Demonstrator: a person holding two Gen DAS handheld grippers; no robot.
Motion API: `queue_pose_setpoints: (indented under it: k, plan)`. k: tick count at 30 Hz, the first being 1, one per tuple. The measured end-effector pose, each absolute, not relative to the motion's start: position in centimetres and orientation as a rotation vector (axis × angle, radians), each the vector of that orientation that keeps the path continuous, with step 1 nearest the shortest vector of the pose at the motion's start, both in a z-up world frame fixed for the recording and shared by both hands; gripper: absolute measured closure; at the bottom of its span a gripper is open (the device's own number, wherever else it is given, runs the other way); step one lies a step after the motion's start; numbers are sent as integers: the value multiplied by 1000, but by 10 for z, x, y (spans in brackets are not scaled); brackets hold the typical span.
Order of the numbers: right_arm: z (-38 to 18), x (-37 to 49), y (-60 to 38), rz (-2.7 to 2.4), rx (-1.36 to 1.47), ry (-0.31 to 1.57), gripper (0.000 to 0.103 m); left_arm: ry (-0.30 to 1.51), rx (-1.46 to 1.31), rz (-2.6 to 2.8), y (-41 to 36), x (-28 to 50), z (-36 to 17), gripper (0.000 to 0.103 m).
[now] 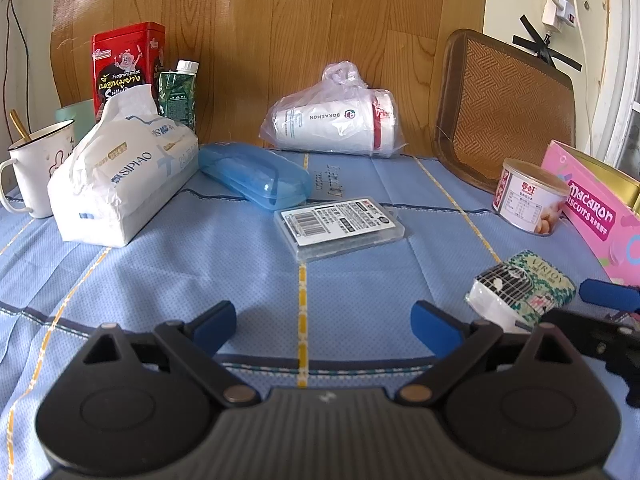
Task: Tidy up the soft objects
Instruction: 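Lift the green soap box with the right gripper toward the pink tin, then lower the green soap box into the pink tin and open the right gripper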
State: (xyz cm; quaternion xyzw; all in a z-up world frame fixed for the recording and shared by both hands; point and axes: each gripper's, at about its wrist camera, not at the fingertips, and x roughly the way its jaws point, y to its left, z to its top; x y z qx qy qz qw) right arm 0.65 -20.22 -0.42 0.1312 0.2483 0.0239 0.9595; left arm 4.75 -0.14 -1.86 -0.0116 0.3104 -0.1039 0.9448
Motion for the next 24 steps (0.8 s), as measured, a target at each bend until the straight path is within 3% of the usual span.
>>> queue_pose_setpoints:
  k: [9, 21, 24]
  plan:
    - [-8, 16, -201, 43, 269, 566, 4, 634, -29, -239, -4, 47, -19, 6]
    - [-8, 25, -191, 45, 188, 605, 1, 698, -289, -536, -11, 55, -9, 31]
    - [-8, 28, -189, 52, 172, 612, 1, 755, -279, -572, -25, 59, -8, 45]
